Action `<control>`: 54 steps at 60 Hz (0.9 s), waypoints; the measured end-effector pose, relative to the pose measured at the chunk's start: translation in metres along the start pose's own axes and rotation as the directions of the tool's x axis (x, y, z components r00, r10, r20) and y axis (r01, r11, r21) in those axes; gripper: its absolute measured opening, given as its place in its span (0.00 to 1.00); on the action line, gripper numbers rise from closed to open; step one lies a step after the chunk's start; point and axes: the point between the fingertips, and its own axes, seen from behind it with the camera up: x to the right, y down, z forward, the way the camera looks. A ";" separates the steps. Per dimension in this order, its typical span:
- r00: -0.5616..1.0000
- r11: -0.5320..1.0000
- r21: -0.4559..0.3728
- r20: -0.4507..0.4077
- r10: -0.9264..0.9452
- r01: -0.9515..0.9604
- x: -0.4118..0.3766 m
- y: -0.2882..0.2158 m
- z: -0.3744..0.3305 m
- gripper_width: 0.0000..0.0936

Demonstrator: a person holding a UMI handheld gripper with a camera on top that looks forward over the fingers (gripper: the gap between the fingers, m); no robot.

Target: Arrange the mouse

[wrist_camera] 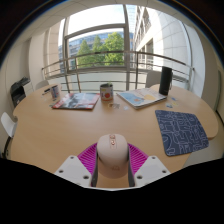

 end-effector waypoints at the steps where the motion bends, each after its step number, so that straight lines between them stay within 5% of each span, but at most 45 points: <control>1: 1.000 1.000 0.020 0.004 0.001 -0.001 0.001 -0.011 -0.004 0.45; 9: 1.000 0.982 0.189 0.014 0.015 -0.017 0.044 -0.110 -0.027 0.45; 19: 0.990 0.959 0.283 -0.125 0.070 -0.032 0.178 -0.170 -0.025 0.45; 31: 0.957 0.991 0.111 -0.270 0.102 -0.074 0.316 -0.084 0.040 0.45; 44: 0.972 0.996 -0.034 -0.222 0.075 -0.084 0.334 -0.019 0.077 0.54; 49: 0.971 0.994 -0.037 -0.222 0.089 -0.100 0.333 -0.016 0.075 0.63; 54: 0.967 0.995 -0.031 -0.241 0.084 -0.094 0.334 -0.021 0.060 0.90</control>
